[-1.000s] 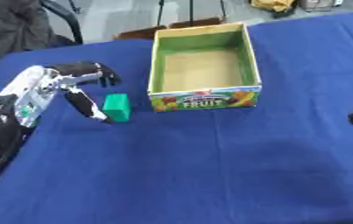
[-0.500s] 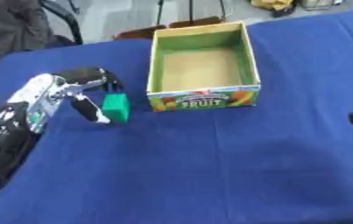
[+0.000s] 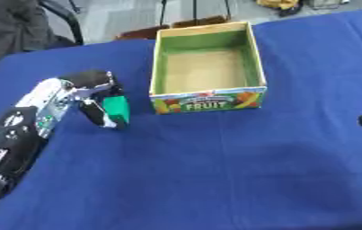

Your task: Pick up objects on the table and place them in the box.

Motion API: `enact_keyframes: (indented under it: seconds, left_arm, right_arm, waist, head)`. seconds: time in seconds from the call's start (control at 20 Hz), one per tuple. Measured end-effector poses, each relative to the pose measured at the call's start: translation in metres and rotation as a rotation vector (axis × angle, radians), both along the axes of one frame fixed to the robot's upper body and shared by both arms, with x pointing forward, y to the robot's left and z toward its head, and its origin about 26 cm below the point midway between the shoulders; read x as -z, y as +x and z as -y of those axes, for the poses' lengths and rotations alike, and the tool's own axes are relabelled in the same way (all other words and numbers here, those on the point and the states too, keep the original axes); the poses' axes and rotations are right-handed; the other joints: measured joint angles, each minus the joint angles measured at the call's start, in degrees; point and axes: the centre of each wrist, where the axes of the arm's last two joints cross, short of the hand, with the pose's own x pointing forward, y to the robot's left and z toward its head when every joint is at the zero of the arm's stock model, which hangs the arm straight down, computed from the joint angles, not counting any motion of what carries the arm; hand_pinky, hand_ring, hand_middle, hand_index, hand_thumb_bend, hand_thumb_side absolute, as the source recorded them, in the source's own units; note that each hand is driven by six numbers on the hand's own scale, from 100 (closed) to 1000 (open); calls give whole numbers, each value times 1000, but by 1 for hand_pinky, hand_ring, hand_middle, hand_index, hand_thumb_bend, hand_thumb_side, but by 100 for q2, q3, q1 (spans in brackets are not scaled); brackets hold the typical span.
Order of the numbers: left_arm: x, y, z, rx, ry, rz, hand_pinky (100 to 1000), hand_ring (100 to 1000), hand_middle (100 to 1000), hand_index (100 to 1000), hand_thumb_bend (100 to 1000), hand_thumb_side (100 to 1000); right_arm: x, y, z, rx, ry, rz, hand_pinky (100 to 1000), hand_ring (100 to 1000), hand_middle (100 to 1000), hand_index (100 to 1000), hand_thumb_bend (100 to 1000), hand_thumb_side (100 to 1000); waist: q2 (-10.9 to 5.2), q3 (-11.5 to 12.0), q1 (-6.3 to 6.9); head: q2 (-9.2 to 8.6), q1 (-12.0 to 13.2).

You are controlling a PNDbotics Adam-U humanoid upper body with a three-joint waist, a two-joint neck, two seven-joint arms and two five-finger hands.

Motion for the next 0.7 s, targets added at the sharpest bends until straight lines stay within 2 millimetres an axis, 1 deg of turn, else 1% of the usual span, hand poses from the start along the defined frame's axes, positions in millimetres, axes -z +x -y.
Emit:
enact_keyframes:
  seconds: [0.1,0.25,0.35,0.45,0.7]
  left_arm:
    - [1,0,0,-10,-15,23,135,187,175,348,589,287]
    - [1,0,0,-15,-35,47,132,181,167,341,595,283]
    - [-5,-1,1,-5,-56,63,137,184,170,344,584,286]
    - [-20,-2,2,17,-73,92,141,186,172,347,573,284]
    - [-82,-7,9,67,-125,214,159,190,181,355,546,272]
  right_arm:
    - [0,0,0,0,0,0,746,690,517,550,100,873]
    - [0,0,0,0,0,0,746,690,517,550,100,873]
    - [0,0,0,0,0,0,746,690,517,550,100,873]
    - [0,0,0,0,0,0,746,690,517,550,100,874]
    - [0,0,0,0,0,-1,746,690,517,550,100,875]
  waist:
    - [0,-1,0]
    - [0,-3,0]
    - [0,-3,0]
    - [0,-3,0]
    - [-4,-31,20]
  head:
    - [0,0]
    - [0,-1]
    - [0,-3]
    - [0,-7]
    - [0,-1]
